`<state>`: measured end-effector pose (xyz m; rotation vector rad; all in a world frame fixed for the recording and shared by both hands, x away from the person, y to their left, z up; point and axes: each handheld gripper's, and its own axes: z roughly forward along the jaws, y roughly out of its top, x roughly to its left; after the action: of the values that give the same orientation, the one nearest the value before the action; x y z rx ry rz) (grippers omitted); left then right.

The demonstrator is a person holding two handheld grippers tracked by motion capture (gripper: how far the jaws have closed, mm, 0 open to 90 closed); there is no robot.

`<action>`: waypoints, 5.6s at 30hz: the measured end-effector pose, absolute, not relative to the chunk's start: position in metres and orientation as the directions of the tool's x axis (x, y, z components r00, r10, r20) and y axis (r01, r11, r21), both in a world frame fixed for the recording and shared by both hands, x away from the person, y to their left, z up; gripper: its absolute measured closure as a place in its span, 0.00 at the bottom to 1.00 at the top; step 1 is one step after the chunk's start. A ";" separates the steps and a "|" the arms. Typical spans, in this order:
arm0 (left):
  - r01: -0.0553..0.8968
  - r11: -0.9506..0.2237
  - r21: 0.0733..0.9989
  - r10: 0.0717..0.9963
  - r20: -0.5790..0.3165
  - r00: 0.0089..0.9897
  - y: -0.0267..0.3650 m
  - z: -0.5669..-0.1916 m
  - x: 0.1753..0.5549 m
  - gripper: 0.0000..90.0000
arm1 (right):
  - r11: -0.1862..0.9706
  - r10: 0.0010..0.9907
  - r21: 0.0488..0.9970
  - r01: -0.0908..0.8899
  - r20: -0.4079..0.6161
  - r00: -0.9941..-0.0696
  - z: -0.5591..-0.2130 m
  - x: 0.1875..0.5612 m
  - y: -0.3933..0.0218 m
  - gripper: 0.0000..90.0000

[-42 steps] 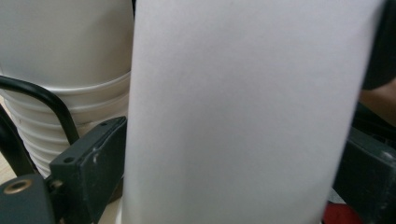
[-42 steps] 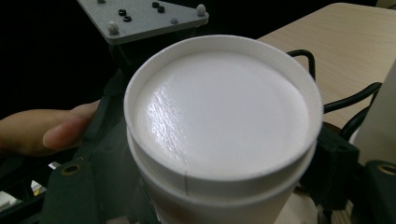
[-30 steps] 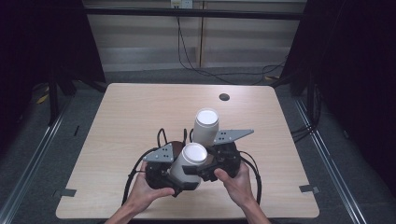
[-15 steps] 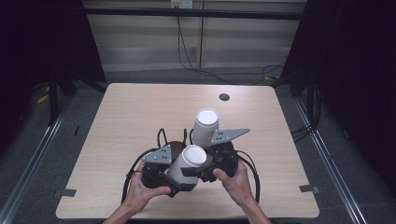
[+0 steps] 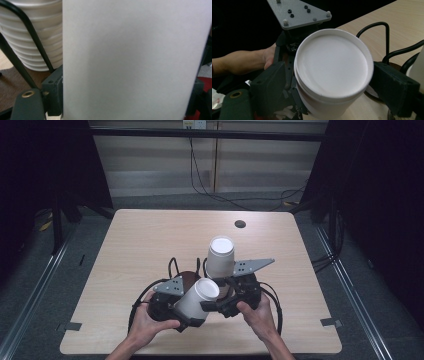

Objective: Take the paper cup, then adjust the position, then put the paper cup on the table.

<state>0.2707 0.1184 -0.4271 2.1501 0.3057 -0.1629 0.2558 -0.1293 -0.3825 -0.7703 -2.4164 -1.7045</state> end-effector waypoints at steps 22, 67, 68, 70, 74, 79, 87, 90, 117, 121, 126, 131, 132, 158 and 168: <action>0.289 -0.678 0.676 0.236 -0.173 0.956 0.132 -0.415 0.277 0.20 | 0.376 0.356 0.819 0.434 0.305 -0.884 -0.387 0.257 -0.136 0.21; 0.121 -0.903 0.412 0.113 -0.044 0.993 0.099 -0.407 0.273 0.20 | 0.688 0.325 0.580 0.437 0.292 -0.900 -0.409 0.268 -0.113 0.17; 0.114 -0.906 0.407 0.107 -0.041 0.993 0.098 -0.407 0.272 0.20 | 0.689 0.322 0.580 0.435 0.293 -0.900 -0.410 0.269 -0.112 0.17; 0.104 -0.916 0.389 0.096 -0.038 0.995 0.094 -0.408 0.271 0.20 | 0.694 0.324 0.573 0.436 0.292 -0.900 -0.409 0.268 -0.111 0.17; 0.075 -0.934 0.349 0.067 -0.035 0.997 0.089 -0.411 0.269 0.20 | 0.707 0.320 0.564 0.427 0.283 -0.904 -0.411 0.267 -0.110 0.17; 0.057 -0.948 0.314 0.050 -0.030 0.998 0.085 -0.416 0.263 0.20 | 0.735 0.295 0.543 0.405 0.282 -0.913 -0.416 0.265 -0.103 0.18; 0.040 -0.952 0.303 0.038 -0.013 0.999 0.084 -0.416 0.260 0.20 | 0.761 0.238 0.536 0.365 0.292 -0.926 -0.418 0.261 -0.094 0.18; 0.038 -0.955 0.294 0.033 -0.022 0.999 0.085 -0.418 0.257 0.20 | 0.753 0.234 0.552 0.358 0.284 -0.930 -0.416 0.260 -0.095 0.17; 0.000 -0.946 0.325 -0.020 -0.058 0.998 0.083 -0.421 0.253 0.20 | 0.769 0.213 0.539 0.344 0.292 -0.932 -0.416 0.255 -0.084 0.27; -0.004 -0.937 0.349 -0.027 -0.062 0.998 0.086 -0.421 0.255 0.18 | 0.769 0.219 0.534 0.350 0.294 -0.930 -0.416 0.255 -0.083 0.28; -0.022 -0.932 0.363 -0.044 -0.053 0.998 0.091 -0.419 0.254 0.17 | 0.764 0.221 0.537 0.356 0.301 -0.928 -0.415 0.255 -0.082 0.28; -0.008 -0.918 0.396 -0.036 -0.063 0.997 0.094 -0.419 0.256 0.16 | 0.762 0.224 0.542 0.355 0.294 -0.929 -0.414 0.255 -0.081 0.28; -0.020 -0.918 0.397 -0.046 -0.056 0.997 0.095 -0.418 0.257 0.16 | 0.760 0.223 0.544 0.355 0.294 -0.929 -0.414 0.255 -0.081 0.28; 0.007 -0.756 0.654 -0.041 -0.058 0.997 0.121 -0.411 0.269 0.12 | 0.715 0.248 0.600 0.359 0.262 -0.933 -0.414 0.258 -0.090 0.29; 0.093 -0.682 0.725 0.044 -0.087 0.995 0.134 -0.398 0.272 0.17 | 0.698 0.258 0.608 0.377 0.278 -0.925 -0.413 0.257 -0.097 0.29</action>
<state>0.2715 0.1337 -0.3981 2.3219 0.0949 -0.0791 0.2573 -0.0969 -0.4128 -0.5155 -2.7347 -1.0365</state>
